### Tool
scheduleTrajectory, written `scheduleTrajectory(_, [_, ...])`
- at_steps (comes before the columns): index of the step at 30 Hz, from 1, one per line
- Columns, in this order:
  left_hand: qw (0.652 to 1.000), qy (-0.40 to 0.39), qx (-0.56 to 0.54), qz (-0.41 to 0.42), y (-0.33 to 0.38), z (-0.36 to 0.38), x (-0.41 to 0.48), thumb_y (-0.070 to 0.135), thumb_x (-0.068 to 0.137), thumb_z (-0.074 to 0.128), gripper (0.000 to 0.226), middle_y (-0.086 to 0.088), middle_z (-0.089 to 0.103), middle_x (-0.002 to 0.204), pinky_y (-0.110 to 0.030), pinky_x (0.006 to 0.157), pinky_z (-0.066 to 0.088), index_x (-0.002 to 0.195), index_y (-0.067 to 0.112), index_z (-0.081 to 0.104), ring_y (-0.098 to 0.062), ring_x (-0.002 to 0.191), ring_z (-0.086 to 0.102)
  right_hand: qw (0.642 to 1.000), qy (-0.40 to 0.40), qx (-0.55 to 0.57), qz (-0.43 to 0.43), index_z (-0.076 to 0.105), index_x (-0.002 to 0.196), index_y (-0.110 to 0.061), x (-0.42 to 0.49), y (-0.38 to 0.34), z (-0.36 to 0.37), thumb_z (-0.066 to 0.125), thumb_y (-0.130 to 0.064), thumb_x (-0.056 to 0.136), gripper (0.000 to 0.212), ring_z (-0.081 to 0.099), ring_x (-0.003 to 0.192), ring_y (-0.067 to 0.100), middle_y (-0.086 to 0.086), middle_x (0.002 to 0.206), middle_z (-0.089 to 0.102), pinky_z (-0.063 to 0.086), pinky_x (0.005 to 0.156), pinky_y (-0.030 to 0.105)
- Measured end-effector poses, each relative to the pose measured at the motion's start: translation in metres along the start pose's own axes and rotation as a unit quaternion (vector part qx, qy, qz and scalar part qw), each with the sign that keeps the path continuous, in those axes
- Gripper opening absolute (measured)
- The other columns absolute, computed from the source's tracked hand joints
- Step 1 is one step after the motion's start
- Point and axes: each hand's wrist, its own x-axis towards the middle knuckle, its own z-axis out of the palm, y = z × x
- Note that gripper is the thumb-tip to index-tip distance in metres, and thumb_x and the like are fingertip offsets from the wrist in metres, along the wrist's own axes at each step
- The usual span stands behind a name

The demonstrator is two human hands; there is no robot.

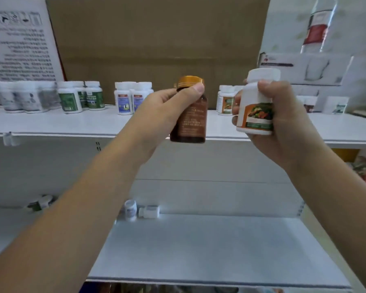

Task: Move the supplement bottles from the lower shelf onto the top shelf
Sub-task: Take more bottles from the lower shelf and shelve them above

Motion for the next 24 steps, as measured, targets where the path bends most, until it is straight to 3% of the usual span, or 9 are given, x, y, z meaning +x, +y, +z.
scheduleTrajectory(4, [0.999, -0.010, 0.047, 0.008, 0.002, 0.018, 0.054, 0.042, 0.087, 0.071, 0.028, -0.008, 0.076, 0.100, -0.045, 0.097, 0.055, 0.094, 0.015, 0.075, -0.023, 0.098, 0.073, 0.997, 0.017, -0.071, 0.003, 0.052, 0.102, -0.016, 0.053, -0.013, -0.039, 0.055, -0.022, 0.095, 0.010, 0.061, 0.064, 0.008, -0.004, 0.071, 0.058, 0.052, 0.069, 0.030])
scheduleTrajectory(6, [0.998, -0.020, 0.067, 0.000, -0.001, 0.024, 0.077, 0.037, 0.089, 0.069, 0.026, -0.007, 0.076, 0.104, -0.044, 0.098, 0.054, 0.101, 0.014, 0.073, -0.024, 0.100, 0.073, 0.990, 0.004, -0.140, 0.003, 0.057, 0.108, -0.013, 0.078, -0.017, -0.063, 0.063, -0.025, 0.091, 0.022, 0.067, 0.072, 0.009, -0.001, 0.080, 0.064, 0.054, 0.071, 0.031])
scheduleTrajectory(10, [0.989, -0.035, 0.143, -0.026, -0.009, 0.027, 0.115, 0.043, 0.076, 0.075, 0.034, -0.003, 0.076, 0.107, -0.044, 0.103, 0.051, 0.101, 0.020, 0.073, -0.022, 0.106, 0.070, 0.953, -0.022, -0.299, 0.034, 0.066, 0.112, -0.009, 0.124, -0.017, -0.101, 0.079, -0.032, 0.062, 0.057, 0.071, 0.098, 0.019, 0.007, 0.106, 0.073, 0.054, 0.089, 0.036])
scheduleTrajectory(13, [0.980, -0.061, 0.181, -0.050, -0.009, 0.025, 0.133, 0.049, 0.057, 0.077, 0.057, -0.005, 0.075, 0.109, -0.047, 0.104, 0.050, 0.105, 0.018, 0.073, -0.026, 0.109, 0.069, 0.924, -0.037, -0.378, 0.056, 0.068, 0.111, -0.012, 0.147, -0.013, -0.118, 0.085, -0.029, 0.056, 0.060, 0.071, 0.096, 0.015, 0.003, 0.100, 0.074, 0.054, 0.081, 0.026])
scheduleTrajectory(17, [0.975, -0.085, 0.202, -0.038, -0.015, 0.011, 0.157, 0.038, 0.063, 0.075, 0.050, -0.014, 0.072, 0.112, -0.052, 0.103, 0.050, 0.106, 0.014, 0.073, -0.034, 0.108, 0.068, 0.892, -0.025, -0.450, 0.027, 0.069, 0.106, -0.019, 0.161, 0.003, -0.135, 0.085, -0.025, 0.069, 0.041, 0.062, 0.063, -0.007, -0.012, 0.077, 0.069, 0.043, 0.054, 0.007])
scheduleTrajectory(21, [0.971, -0.095, 0.216, -0.045, -0.018, -0.005, 0.178, 0.041, 0.056, 0.079, 0.050, -0.011, 0.074, 0.106, -0.048, 0.094, 0.056, 0.101, 0.020, 0.074, -0.034, 0.099, 0.072, 0.873, 0.017, -0.488, -0.023, 0.063, 0.103, -0.023, 0.162, 0.013, -0.143, 0.088, -0.028, 0.064, 0.046, 0.064, 0.076, 0.004, -0.008, 0.093, 0.070, 0.052, 0.072, 0.019])
scheduleTrajectory(24, [0.960, -0.106, 0.256, -0.034, -0.022, -0.013, 0.190, 0.053, 0.049, 0.084, 0.059, -0.009, 0.075, 0.102, -0.046, 0.094, 0.057, 0.099, 0.024, 0.074, -0.038, 0.099, 0.071, 0.846, 0.023, -0.532, -0.045, 0.057, 0.108, -0.024, 0.160, 0.018, -0.146, 0.089, -0.026, 0.062, 0.057, 0.063, 0.075, 0.011, -0.002, 0.099, 0.065, 0.049, 0.069, 0.019])
